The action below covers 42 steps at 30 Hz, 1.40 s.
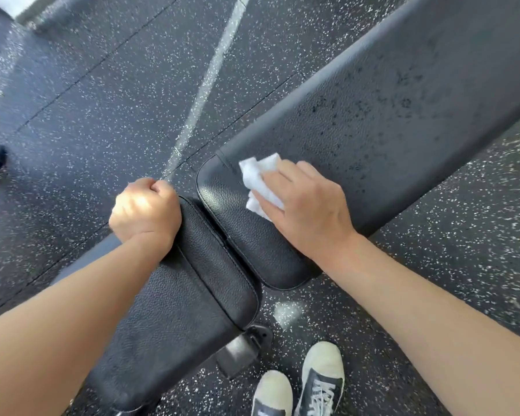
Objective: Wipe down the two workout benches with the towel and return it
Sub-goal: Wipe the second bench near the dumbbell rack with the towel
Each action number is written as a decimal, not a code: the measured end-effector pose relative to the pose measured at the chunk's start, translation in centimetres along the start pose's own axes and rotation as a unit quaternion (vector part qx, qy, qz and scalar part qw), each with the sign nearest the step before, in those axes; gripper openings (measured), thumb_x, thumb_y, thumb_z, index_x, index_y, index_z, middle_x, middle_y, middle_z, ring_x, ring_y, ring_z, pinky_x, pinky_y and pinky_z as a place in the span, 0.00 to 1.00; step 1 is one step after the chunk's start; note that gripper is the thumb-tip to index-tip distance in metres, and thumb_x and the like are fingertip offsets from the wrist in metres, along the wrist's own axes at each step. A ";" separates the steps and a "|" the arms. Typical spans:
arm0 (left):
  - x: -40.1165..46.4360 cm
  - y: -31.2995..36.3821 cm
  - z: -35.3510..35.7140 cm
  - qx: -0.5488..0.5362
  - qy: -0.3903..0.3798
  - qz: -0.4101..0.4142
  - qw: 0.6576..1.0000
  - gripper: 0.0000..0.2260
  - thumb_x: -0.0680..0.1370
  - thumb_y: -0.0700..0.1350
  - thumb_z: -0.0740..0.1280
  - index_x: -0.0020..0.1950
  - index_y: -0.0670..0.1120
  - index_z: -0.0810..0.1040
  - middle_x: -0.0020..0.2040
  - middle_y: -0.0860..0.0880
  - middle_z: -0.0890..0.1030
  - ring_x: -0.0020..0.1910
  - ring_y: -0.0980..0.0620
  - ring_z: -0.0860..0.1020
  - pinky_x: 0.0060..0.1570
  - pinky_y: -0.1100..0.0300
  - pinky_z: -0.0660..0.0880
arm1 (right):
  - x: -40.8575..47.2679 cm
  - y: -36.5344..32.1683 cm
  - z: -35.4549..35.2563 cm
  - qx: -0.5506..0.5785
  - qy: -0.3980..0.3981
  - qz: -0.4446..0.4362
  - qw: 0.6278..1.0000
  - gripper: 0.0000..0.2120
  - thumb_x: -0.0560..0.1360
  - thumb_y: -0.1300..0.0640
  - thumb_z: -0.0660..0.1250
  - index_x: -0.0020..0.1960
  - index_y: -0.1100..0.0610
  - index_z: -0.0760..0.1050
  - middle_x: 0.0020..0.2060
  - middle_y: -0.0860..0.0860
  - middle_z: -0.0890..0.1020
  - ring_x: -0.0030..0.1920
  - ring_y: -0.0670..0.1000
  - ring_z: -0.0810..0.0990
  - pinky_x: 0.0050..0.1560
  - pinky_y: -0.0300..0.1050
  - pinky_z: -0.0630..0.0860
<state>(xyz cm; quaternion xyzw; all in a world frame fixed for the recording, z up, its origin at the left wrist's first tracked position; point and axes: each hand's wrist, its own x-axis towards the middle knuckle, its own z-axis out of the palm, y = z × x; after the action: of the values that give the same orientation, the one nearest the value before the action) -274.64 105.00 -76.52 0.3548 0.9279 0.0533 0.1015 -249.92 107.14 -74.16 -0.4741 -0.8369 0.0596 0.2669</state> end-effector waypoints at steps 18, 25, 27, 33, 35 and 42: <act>0.0 -0.2 -0.4 -0.014 -0.029 -0.003 0.999 0.11 0.76 0.48 0.57 0.38 0.45 0.73 0.31 0.47 0.74 0.34 0.40 0.71 0.38 0.54 0.65 | 5.0 -3.2 2.6 -0.032 -0.103 0.150 0.983 0.09 0.77 0.49 0.71 0.51 0.55 0.80 0.48 0.52 0.82 0.44 0.57 0.78 0.33 0.50 0.72; 0.0 -0.3 -0.2 -0.023 -0.044 -0.006 0.999 0.12 0.77 0.49 0.55 0.39 0.47 0.74 0.28 0.53 0.69 0.29 0.44 0.68 0.33 0.57 0.60 | 0.5 -0.1 -0.9 -0.039 -0.100 -0.076 0.991 0.07 0.77 0.57 0.72 0.43 0.55 0.77 0.36 0.50 0.75 0.33 0.53 0.72 0.30 0.45 0.68; 0.0 -0.4 -0.2 -0.031 -0.045 -0.005 0.998 0.12 0.76 0.50 0.54 0.38 0.48 0.74 0.27 0.52 0.69 0.27 0.51 0.65 0.31 0.60 0.56 | 0.6 3.5 -2.3 -0.090 -0.090 -0.081 0.989 0.08 0.77 0.59 0.73 0.46 0.55 0.74 0.35 0.51 0.74 0.33 0.54 0.72 0.31 0.45 0.68; 0.0 -0.5 -0.4 -0.045 -0.062 -0.003 0.997 0.14 0.75 0.50 0.52 0.39 0.47 0.75 0.29 0.51 0.72 0.28 0.51 0.66 0.30 0.61 0.57 | 6.7 7.3 -1.3 -0.092 -0.104 0.186 0.973 0.14 0.80 0.48 0.64 0.50 0.59 0.77 0.44 0.55 0.79 0.44 0.61 0.78 0.34 0.49 0.70; 0.0 -0.6 -0.4 -0.051 -0.061 0.001 0.997 0.15 0.74 0.51 0.52 0.39 0.47 0.74 0.29 0.50 0.73 0.28 0.51 0.67 0.30 0.61 0.58 | 8.4 4.6 0.7 -0.073 -0.105 0.186 0.974 0.15 0.79 0.45 0.63 0.53 0.56 0.78 0.48 0.53 0.80 0.46 0.60 0.78 0.34 0.51 0.73; -0.1 -0.6 -0.2 -0.044 -0.060 -0.015 0.997 0.14 0.76 0.51 0.55 0.37 0.46 0.74 0.27 0.50 0.74 0.27 0.51 0.69 0.30 0.61 0.61 | 7.5 -2.7 3.4 -0.032 -0.132 -0.051 0.989 0.09 0.74 0.50 0.73 0.49 0.56 0.81 0.41 0.51 0.80 0.36 0.54 0.78 0.28 0.47 0.72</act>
<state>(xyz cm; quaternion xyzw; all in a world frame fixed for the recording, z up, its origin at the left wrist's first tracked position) -275.03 104.49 -76.42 0.3388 0.9220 0.0709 0.1735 -256.78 112.43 -73.20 -0.4270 -0.8894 0.0811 0.1418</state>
